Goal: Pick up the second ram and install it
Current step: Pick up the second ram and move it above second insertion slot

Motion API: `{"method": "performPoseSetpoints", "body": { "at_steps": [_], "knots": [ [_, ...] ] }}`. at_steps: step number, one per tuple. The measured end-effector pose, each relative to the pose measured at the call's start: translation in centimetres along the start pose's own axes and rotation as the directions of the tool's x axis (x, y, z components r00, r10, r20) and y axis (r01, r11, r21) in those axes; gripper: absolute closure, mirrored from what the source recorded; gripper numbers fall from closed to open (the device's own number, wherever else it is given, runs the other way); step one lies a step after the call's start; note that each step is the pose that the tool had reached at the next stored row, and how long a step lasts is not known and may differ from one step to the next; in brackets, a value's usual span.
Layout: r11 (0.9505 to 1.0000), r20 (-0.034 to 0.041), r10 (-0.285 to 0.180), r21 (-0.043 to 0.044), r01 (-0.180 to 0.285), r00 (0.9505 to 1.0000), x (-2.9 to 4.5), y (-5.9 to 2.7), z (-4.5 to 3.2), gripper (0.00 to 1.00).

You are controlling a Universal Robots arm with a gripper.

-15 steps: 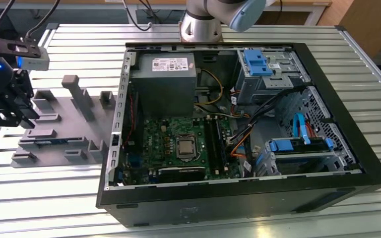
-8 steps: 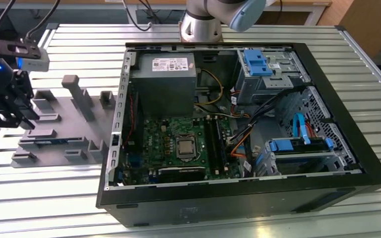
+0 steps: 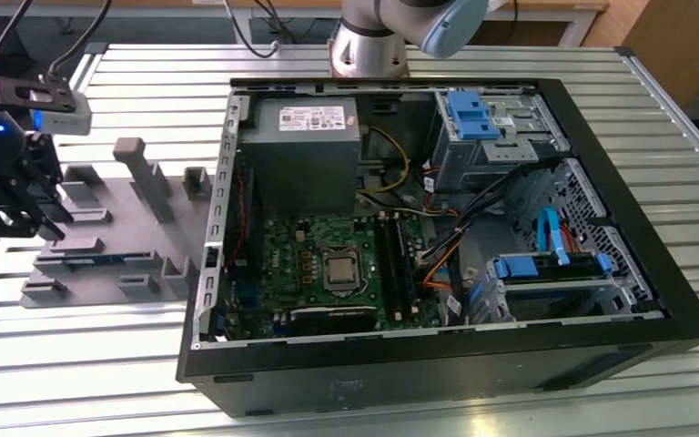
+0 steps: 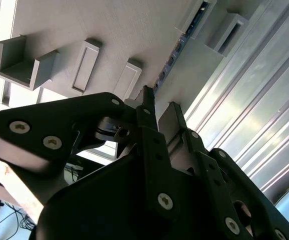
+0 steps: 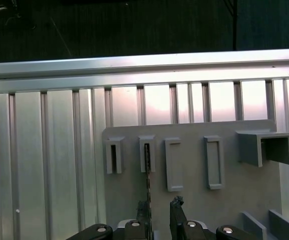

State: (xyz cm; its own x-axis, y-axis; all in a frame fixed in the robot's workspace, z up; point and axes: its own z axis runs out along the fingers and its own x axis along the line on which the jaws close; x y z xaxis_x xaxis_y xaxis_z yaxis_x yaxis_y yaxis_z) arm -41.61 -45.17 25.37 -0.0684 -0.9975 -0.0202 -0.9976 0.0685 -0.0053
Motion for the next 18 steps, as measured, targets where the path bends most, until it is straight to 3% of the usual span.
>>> {"method": "performPoseSetpoints", "body": {
  "at_steps": [18],
  "knots": [
    [1.0,0.0,-0.001,0.0,0.001,1.0,0.13,0.0,1.5,0.69]
  ]
}}
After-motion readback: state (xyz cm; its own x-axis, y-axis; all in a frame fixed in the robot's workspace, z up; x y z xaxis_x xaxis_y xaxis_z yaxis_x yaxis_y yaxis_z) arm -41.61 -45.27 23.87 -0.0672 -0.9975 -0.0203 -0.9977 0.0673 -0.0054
